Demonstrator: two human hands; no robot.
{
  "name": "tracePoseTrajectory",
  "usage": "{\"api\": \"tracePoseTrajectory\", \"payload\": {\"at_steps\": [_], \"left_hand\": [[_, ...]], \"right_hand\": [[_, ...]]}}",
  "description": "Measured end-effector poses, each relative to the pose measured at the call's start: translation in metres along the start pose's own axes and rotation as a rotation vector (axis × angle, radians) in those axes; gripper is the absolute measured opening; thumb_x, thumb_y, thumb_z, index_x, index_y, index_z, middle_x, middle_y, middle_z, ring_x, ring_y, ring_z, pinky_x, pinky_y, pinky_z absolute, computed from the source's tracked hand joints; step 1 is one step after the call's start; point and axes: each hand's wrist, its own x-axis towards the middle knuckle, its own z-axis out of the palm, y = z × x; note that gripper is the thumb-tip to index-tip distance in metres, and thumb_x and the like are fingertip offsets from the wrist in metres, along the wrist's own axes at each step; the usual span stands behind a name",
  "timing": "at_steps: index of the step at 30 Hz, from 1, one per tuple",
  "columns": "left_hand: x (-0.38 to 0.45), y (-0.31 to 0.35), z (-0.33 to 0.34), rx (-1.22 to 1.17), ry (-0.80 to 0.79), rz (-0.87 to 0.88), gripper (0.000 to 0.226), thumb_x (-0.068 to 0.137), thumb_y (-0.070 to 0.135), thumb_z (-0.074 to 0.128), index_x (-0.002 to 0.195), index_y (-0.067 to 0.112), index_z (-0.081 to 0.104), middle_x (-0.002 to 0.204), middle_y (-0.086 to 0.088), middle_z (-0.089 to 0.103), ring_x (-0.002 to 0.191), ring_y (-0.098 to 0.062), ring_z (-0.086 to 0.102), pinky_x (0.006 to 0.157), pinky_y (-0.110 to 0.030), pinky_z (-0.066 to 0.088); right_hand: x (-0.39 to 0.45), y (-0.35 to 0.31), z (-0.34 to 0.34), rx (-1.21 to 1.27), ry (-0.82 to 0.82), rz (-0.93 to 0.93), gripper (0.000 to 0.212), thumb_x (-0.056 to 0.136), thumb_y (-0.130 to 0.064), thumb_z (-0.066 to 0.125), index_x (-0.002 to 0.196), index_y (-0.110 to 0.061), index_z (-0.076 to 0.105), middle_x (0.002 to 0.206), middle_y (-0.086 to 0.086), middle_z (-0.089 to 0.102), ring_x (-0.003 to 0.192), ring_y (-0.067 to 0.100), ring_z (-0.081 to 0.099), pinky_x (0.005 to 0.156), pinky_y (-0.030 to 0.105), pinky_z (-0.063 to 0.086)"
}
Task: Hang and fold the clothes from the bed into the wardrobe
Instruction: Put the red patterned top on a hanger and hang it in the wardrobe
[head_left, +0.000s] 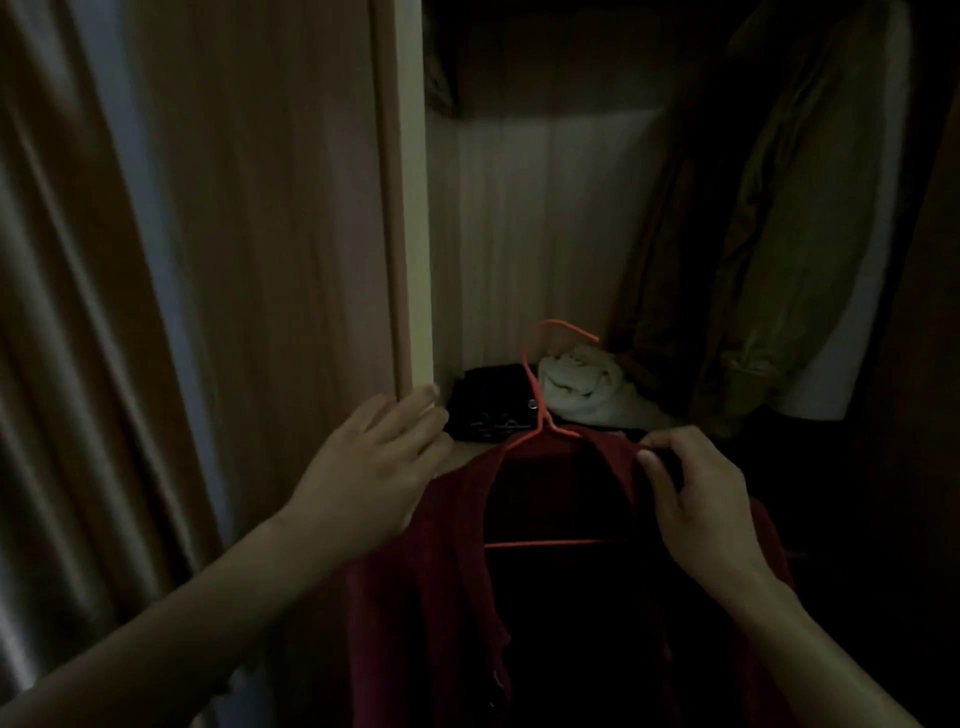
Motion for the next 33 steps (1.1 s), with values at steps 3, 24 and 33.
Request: {"api": "tracePoseTrajectory", "payload": {"at_steps": [3, 24, 33], "left_hand": [[-0.024, -0.014, -0.004, 0.026, 0.002, -0.031, 0.041, 0.083, 0.022, 0.041, 0.112, 0.006, 0.065, 0.126, -0.016, 0.06, 0.134, -0.034, 0.038, 0.104, -0.047, 0.031], [-0.124, -0.066, 0.004, -0.084, -0.187, -0.457, 0.063, 0.077, 0.015, 0.069, 0.137, 0.005, 0.053, 0.155, -0.01, 0.038, 0.151, -0.024, 0.019, 0.117, -0.047, 0.031], [-0.117, -0.055, 0.002, -0.046, -0.163, -0.585, 0.044, 0.083, 0.022, 0.066, 0.124, 0.005, 0.064, 0.148, -0.011, 0.048, 0.149, -0.027, 0.022, 0.116, -0.051, 0.031]], "right_hand": [[0.004, -0.009, 0.013, 0.016, -0.024, -0.011, 0.006, 0.091, -0.012, 0.062, 0.094, -0.017, 0.061, 0.087, -0.011, 0.055, 0.086, -0.004, 0.056, 0.072, 0.006, 0.038], [0.014, -0.049, 0.049, 0.095, -0.094, -0.084, 0.007, 0.091, -0.009, 0.064, 0.092, -0.016, 0.063, 0.086, -0.008, 0.059, 0.084, -0.002, 0.055, 0.072, 0.014, 0.039], [0.012, -0.046, 0.032, 0.052, -0.082, -0.099, 0.008, 0.091, -0.01, 0.064, 0.092, -0.017, 0.062, 0.086, -0.011, 0.056, 0.083, -0.002, 0.054, 0.071, 0.014, 0.039]]}}
